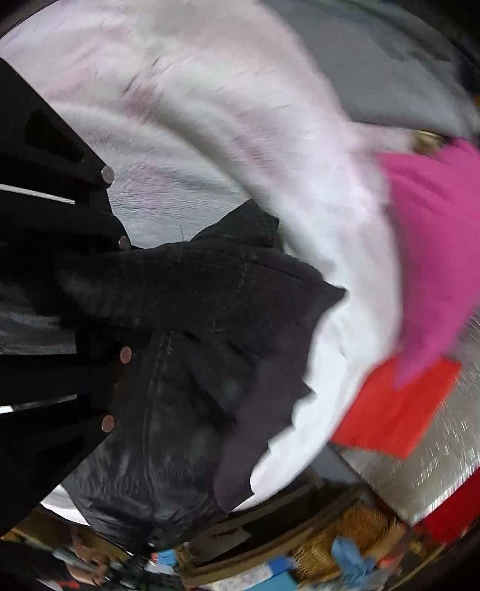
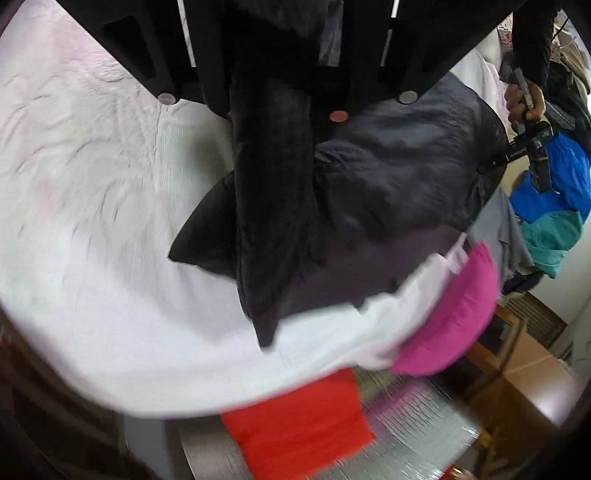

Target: Fold large clothes

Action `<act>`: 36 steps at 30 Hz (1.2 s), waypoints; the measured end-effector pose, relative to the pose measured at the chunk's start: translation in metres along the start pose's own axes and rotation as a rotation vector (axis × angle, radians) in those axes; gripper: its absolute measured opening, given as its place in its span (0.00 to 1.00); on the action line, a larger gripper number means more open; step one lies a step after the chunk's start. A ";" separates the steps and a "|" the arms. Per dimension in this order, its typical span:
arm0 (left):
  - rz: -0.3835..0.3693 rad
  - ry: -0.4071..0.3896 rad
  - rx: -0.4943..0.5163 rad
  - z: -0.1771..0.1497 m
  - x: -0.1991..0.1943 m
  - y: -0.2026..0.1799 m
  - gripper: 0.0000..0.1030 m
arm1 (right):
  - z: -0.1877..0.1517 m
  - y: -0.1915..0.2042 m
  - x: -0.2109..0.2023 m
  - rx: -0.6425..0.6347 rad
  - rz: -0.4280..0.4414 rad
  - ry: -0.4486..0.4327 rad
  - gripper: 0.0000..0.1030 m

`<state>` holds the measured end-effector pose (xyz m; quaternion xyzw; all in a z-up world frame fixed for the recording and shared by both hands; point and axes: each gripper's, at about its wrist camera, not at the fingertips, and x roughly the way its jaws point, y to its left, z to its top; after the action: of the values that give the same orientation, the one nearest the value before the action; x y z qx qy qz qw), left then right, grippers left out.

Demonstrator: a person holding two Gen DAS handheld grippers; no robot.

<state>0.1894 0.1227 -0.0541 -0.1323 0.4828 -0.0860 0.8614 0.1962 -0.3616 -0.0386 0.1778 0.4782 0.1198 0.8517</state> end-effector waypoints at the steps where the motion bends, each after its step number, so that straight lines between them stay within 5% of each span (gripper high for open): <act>1: -0.004 -0.024 0.015 0.001 -0.012 -0.006 0.17 | 0.003 0.012 -0.015 -0.027 0.003 -0.026 0.11; 5: 0.003 -0.153 0.095 -0.018 -0.080 -0.033 0.17 | -0.012 0.040 -0.063 -0.090 0.007 -0.104 0.11; 8: -0.002 -0.196 0.092 -0.061 -0.104 -0.027 0.17 | -0.050 0.033 -0.078 -0.090 0.013 -0.117 0.11; 10: -0.025 -0.176 0.045 -0.096 -0.094 -0.010 0.18 | -0.078 0.016 -0.066 -0.049 0.019 -0.088 0.11; 12: -0.011 -0.075 -0.009 -0.124 -0.057 0.009 0.25 | -0.112 -0.016 -0.033 0.047 0.014 -0.020 0.15; 14: 0.038 0.058 -0.083 -0.142 -0.019 0.029 0.45 | -0.137 -0.044 0.003 0.135 -0.030 0.085 0.41; 16: 0.004 0.016 -0.147 -0.149 -0.019 0.047 0.57 | -0.149 -0.059 0.001 0.211 0.021 0.046 0.51; 24: 0.096 -0.122 -0.061 -0.113 -0.072 0.040 0.61 | -0.112 -0.054 -0.054 0.152 -0.036 -0.096 0.62; 34: 0.144 0.010 0.066 -0.069 0.003 0.008 0.62 | -0.048 -0.016 0.028 -0.048 -0.149 0.025 0.63; 35: 0.157 0.023 0.071 -0.066 0.012 0.010 0.56 | -0.045 -0.016 0.040 -0.055 -0.129 0.067 0.53; 36: 0.171 0.026 0.078 -0.063 0.018 0.011 0.28 | -0.042 -0.013 0.049 -0.082 -0.139 0.100 0.38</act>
<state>0.1453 0.1189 -0.1037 -0.0559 0.4999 -0.0323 0.8637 0.1857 -0.3476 -0.1020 0.1031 0.5258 0.0887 0.8397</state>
